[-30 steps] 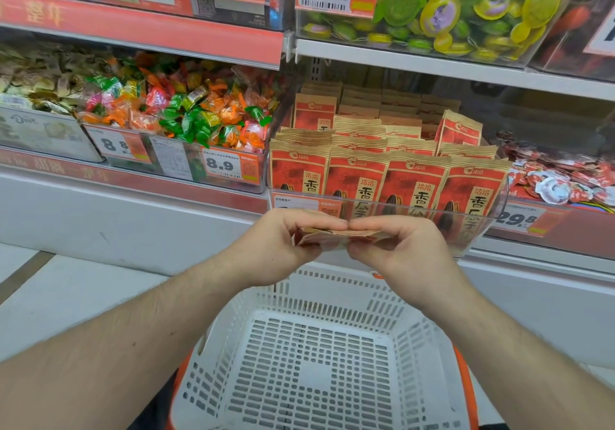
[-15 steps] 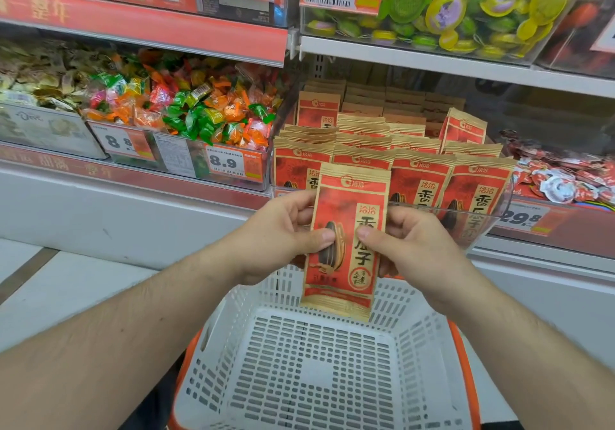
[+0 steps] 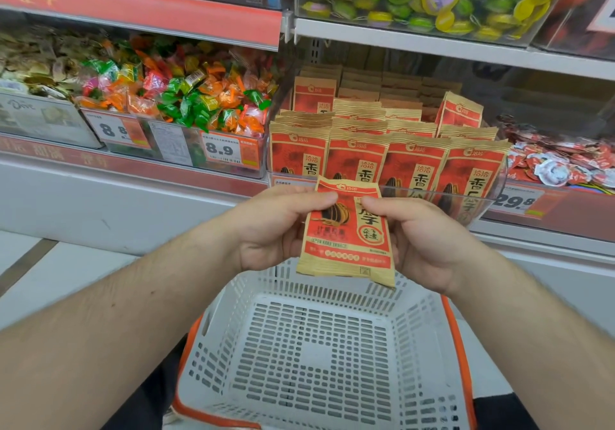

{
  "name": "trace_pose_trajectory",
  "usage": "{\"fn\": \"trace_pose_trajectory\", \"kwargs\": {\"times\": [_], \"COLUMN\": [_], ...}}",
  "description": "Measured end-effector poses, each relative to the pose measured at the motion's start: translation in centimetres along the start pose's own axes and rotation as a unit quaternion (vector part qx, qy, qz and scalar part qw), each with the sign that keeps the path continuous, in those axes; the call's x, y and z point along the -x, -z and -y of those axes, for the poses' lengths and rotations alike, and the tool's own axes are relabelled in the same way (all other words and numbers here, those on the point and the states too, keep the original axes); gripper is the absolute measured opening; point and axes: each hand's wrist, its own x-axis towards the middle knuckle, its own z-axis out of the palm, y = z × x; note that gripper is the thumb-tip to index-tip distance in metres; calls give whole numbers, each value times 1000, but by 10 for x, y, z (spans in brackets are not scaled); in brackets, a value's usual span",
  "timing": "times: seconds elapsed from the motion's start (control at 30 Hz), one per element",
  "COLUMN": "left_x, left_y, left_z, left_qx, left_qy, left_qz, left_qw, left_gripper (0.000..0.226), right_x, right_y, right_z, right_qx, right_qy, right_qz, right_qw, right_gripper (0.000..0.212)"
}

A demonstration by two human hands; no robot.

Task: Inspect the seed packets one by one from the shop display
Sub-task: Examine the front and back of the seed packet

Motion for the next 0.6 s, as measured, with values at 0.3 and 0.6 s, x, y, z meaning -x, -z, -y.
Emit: {"fn": "trace_pose_trajectory", "kwargs": {"times": [0.3, 0.6], "left_x": [-7, -16], "left_y": [7, 6], "left_z": [5, -5], "left_qx": [-131, -222], "left_qy": [-121, -199], "left_qz": [-70, -78], "left_qw": [981, 951], "left_gripper": [36, 45], "right_x": [1, -2], "right_y": [-5, -8], "right_z": [-5, -7], "right_qx": [144, 109], "right_qy": [101, 137], "right_qz": [-49, -105], "right_qw": [983, 979], "right_gripper": [10, 5]}}
